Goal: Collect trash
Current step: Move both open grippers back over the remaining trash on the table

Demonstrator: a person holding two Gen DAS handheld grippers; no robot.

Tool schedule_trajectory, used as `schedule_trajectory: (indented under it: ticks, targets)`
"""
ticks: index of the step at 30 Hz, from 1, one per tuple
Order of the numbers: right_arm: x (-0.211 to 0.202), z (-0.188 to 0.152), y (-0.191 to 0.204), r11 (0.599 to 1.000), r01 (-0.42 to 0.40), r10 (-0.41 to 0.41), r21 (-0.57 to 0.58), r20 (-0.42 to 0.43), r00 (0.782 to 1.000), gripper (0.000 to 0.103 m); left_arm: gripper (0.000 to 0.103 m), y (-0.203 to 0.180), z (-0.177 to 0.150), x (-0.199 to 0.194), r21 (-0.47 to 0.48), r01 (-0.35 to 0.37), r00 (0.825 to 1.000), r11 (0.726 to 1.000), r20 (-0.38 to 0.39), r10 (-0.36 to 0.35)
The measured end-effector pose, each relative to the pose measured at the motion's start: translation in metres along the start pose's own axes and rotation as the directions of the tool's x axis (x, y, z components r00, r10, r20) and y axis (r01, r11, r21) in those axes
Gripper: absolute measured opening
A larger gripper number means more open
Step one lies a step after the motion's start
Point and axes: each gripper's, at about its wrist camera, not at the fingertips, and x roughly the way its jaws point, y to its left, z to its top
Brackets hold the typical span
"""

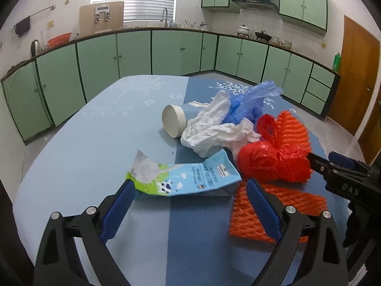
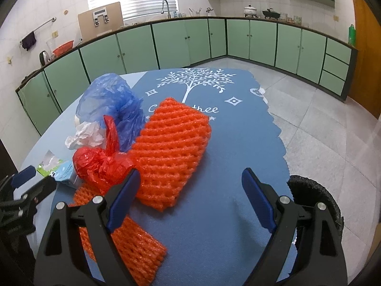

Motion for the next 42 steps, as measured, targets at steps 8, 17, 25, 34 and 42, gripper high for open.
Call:
schedule_trajectory:
  ticks: [8,17,25,34,42]
  targets:
    - [-0.003,0.001,-0.002,1.000,0.005,-0.005,-0.001,0.005,1.000,0.085,0.092,0.015,0.001,0.023,-0.024,-0.005,0.998,1.000,-0.056,0.004]
    - [0.002,0.001,-0.001,1.000,0.006,-0.006,-0.003,-0.004,1.000,0.085,0.092,0.043,0.026,0.044,-0.088,-0.048,0.998,0.995,-0.050,0.044]
    - [0.006,0.001,-0.004,1.000,0.009,-0.009,0.000,-0.011,1.000,0.085,0.093,0.021,0.022,0.034,-0.051,0.008,0.999,0.999,-0.036,-0.010]
    - [0.007,0.000,-0.007,1.000,0.009,-0.009,0.004,-0.011,1.000,0.085,0.095,0.015,0.026,0.034,-0.065,-0.012,0.999,0.998,-0.033,0.010]
    - [0.007,0.000,-0.008,1.000,0.009,-0.008,0.006,-0.012,1.000,0.085,0.084,0.049,0.018,0.042,-0.151,-0.008,0.995,0.988,-0.097,-0.007]
